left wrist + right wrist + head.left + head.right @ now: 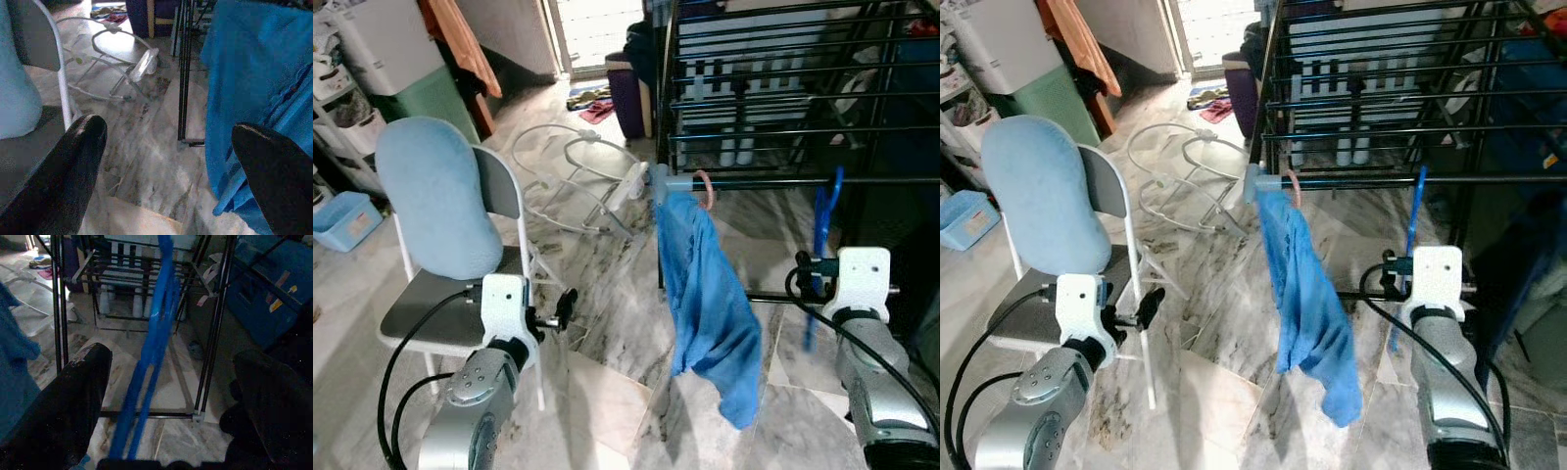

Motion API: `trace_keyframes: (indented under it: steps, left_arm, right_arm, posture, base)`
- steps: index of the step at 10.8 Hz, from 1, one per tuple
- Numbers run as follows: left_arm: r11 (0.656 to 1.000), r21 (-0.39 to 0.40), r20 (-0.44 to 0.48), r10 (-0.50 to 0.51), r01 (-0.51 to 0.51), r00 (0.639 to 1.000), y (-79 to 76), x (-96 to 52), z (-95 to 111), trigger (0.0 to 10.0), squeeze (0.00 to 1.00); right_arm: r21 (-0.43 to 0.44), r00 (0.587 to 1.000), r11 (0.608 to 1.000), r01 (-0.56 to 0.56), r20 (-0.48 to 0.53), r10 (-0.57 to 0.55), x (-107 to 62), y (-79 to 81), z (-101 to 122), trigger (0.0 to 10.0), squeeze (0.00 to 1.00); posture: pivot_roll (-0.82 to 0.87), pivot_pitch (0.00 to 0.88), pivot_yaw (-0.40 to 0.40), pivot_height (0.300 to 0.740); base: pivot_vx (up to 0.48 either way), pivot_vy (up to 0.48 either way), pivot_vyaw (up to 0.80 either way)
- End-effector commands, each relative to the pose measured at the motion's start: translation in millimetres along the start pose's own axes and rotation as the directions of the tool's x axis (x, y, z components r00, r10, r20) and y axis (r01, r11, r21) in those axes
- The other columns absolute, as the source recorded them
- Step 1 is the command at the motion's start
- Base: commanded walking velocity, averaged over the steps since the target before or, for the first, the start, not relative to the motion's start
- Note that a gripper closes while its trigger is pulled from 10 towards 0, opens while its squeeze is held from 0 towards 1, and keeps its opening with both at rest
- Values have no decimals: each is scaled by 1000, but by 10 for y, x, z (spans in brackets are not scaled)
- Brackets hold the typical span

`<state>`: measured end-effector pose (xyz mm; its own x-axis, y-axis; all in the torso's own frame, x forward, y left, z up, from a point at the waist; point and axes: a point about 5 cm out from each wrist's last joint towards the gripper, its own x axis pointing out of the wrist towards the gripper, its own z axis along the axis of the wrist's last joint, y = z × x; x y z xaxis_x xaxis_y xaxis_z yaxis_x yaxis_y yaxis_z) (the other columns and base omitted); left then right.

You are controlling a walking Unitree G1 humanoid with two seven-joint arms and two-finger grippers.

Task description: Hang hanger

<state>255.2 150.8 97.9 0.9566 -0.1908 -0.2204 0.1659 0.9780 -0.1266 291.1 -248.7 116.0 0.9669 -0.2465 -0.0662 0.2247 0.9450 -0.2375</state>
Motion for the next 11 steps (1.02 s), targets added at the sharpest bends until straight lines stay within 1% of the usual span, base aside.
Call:
trace_keyframes:
  steps: [1,2,3,4,5,9,11]
  left_arm:
    - [999,23,-2,37,-37,999,64,11,2,10000,0]
    - [999,22,1,36,-36,999,60,11,4,10000,0]
    - [999,28,-8,37,-37,999,57,6,-24,10000,0]
    - [999,28,-10,38,-38,999,52,4,-34,10000,0]
    - [999,30,-12,41,-40,999,48,0,-45,10000,0]
    - [998,42,-6,54,-54,998,71,22,-39,10000,0]
    - [994,58,12,89,-90,996,155,31,-9,10000,0]
  right_arm:
    - [13,1000,1000,-15,8,14,-21,79,55,10000,1000]
    - [12,1000,1000,-22,9,22,-30,102,68,10000,1000]
    - [12,998,998,-56,10,55,-57,195,107,10000,945]
    - [16,998,998,-62,7,62,-56,216,117,10000,573]
    - [22,997,997,-75,6,74,-44,254,137,10000,0]
    - [32,994,993,-113,-5,113,-12,342,157,10000,0]
    - [47,990,989,-143,-11,144,47,426,159,10000,0]
  posture:
    - [-128,0,105,740]
    - [-128,0,105,740]
    - [-124,0,96,740]
    - [-121,0,92,740]
    - [-120,0,90,740]
    - [-116,0,82,740]
    - [-90,0,66,740]
  base:
    - [-255,0,0]
    - [-255,0,0]
    - [-255,0,0]
    - [-251,0,0]
    - [-274,0,0]
    - [-281,0,0]
    - [-289,0,0]
